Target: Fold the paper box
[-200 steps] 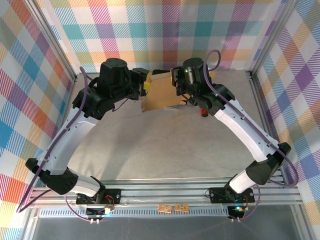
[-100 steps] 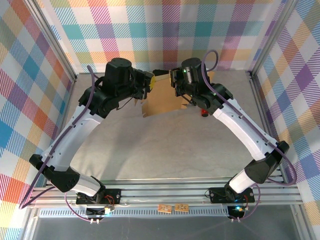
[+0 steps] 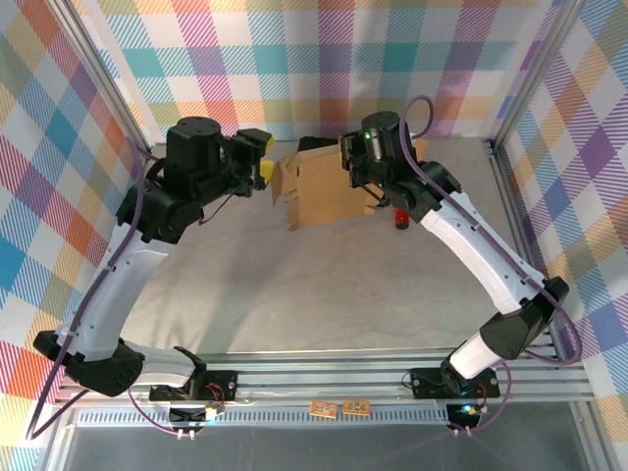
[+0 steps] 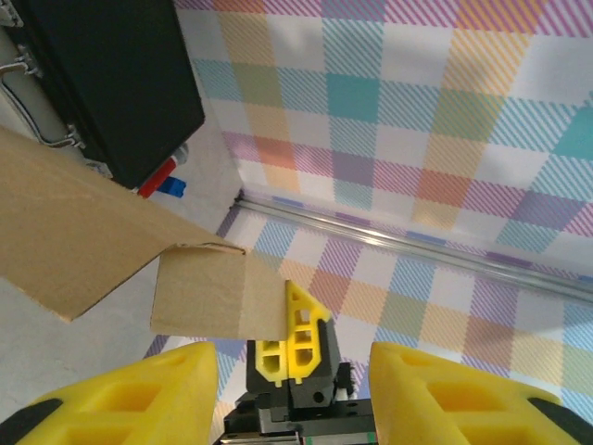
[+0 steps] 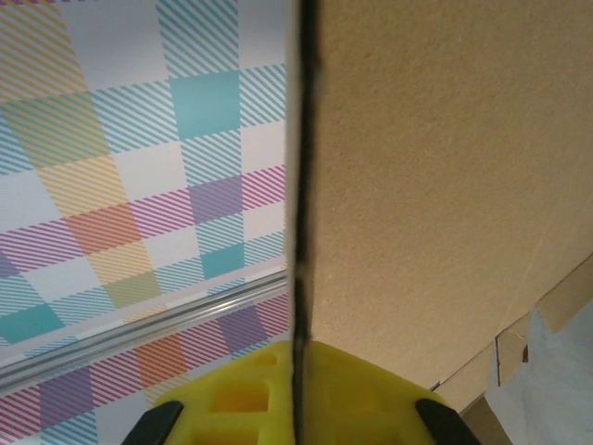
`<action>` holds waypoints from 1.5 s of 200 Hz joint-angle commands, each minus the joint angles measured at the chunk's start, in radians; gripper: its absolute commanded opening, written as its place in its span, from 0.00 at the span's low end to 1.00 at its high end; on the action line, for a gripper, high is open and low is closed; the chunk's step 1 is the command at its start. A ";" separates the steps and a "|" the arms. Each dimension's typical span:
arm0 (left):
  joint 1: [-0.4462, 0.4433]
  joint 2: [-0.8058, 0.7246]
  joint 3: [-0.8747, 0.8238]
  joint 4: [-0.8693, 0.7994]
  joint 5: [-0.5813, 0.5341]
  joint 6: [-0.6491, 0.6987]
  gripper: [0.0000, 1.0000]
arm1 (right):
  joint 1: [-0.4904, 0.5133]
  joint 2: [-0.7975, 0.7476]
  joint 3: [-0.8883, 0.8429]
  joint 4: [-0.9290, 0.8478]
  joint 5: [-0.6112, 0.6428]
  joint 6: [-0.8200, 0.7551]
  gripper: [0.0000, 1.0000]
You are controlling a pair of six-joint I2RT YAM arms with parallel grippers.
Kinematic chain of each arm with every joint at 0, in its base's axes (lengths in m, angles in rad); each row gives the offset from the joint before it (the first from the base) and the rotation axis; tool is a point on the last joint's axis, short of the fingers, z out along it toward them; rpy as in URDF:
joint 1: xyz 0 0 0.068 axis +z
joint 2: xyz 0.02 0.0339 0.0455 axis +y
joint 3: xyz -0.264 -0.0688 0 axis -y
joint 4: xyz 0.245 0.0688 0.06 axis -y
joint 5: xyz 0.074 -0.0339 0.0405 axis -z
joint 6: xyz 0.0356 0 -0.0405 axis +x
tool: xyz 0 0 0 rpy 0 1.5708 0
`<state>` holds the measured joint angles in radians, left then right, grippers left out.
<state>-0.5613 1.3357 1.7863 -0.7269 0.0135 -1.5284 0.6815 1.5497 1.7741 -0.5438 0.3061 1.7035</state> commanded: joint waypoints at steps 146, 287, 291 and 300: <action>-0.024 0.151 0.026 0.078 0.116 0.063 0.47 | -0.002 -0.002 0.028 0.011 -0.055 0.011 0.00; -0.044 0.160 0.048 0.077 0.108 0.060 0.10 | -0.002 0.006 0.034 0.008 -0.058 0.015 0.00; -0.045 0.160 0.050 0.076 0.106 0.061 0.07 | -0.003 0.005 0.034 0.008 -0.058 0.014 0.00; -0.044 0.158 0.051 0.076 0.104 0.060 0.01 | -0.002 0.004 0.033 0.007 -0.056 0.013 0.00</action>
<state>-0.6010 1.4990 1.8179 -0.6754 0.1188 -1.4734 0.6750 1.5585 1.7805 -0.5476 0.2642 1.7149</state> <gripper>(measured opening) 0.078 0.074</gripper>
